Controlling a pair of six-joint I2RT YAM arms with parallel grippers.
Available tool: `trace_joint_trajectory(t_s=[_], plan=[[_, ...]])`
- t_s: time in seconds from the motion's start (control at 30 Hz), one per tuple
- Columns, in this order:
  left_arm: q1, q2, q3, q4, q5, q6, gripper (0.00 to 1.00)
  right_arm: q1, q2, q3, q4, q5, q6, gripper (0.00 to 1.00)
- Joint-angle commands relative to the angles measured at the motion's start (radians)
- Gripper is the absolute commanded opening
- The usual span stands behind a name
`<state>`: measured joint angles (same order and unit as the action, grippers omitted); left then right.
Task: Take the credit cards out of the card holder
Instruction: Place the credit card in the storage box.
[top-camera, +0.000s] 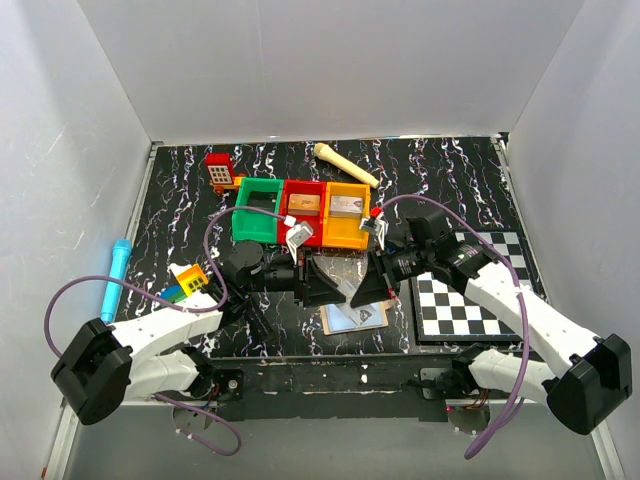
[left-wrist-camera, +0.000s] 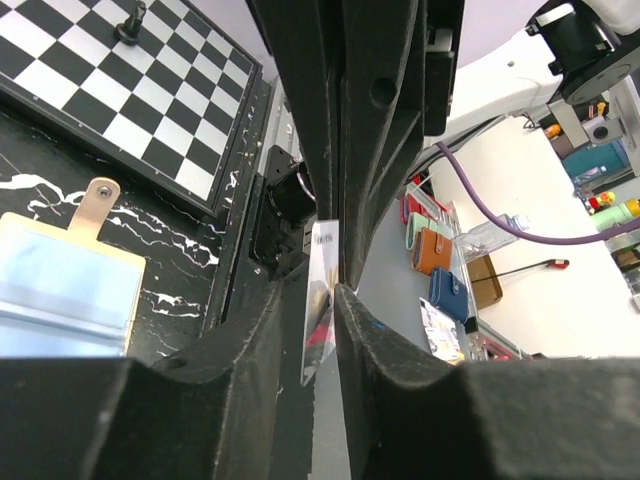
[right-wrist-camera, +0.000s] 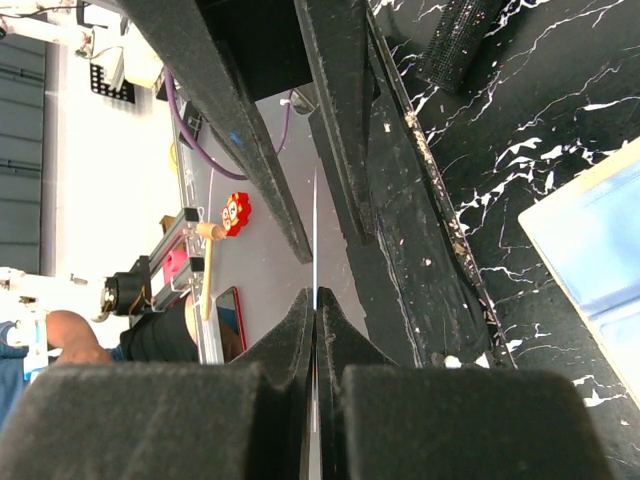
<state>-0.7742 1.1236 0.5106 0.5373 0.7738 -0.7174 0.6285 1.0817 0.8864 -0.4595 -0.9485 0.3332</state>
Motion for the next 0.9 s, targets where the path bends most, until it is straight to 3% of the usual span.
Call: trace_joint_trajectory(t_s=[0.0,0.13,0.37,0.53,0.63,0.67,0.7,0.73,0.8,0.87], plan=[[0.001,0.005,0.06,-0.017,0.002,0.024,0.29,0.017,0.007,0.049,-0.024,-0.035,-0.029,0.01],[0.001,0.013,0.072,0.001,0.03,0.022,0.31,0.026,0.015,0.057,-0.039,-0.038,-0.043,0.01],[0.001,0.033,0.074,0.038,0.081,0.009,0.09,0.033,0.023,0.068,-0.053,-0.042,-0.059,0.01],[0.001,0.039,0.066,0.056,0.102,0.007,0.0,0.036,0.023,0.068,-0.056,-0.047,-0.065,0.01],[0.001,0.042,0.072,0.053,0.102,0.01,0.0,0.036,0.026,0.071,-0.059,-0.042,-0.068,0.01],[0.003,0.041,0.074,0.044,0.091,0.013,0.0,0.036,0.026,0.075,-0.061,-0.036,-0.069,0.05],[0.006,0.038,0.074,0.035,0.075,0.015,0.0,0.036,0.021,0.078,-0.064,-0.027,-0.069,0.24],[0.013,0.035,0.066,0.032,0.052,0.01,0.0,0.036,0.017,0.08,-0.061,-0.013,-0.069,0.34],[0.042,0.022,0.037,0.058,0.009,-0.022,0.0,0.034,0.003,0.088,-0.054,0.029,-0.051,0.45],[0.097,0.012,0.013,0.101,-0.03,-0.085,0.0,0.025,-0.025,0.095,-0.035,0.089,-0.024,0.49]])
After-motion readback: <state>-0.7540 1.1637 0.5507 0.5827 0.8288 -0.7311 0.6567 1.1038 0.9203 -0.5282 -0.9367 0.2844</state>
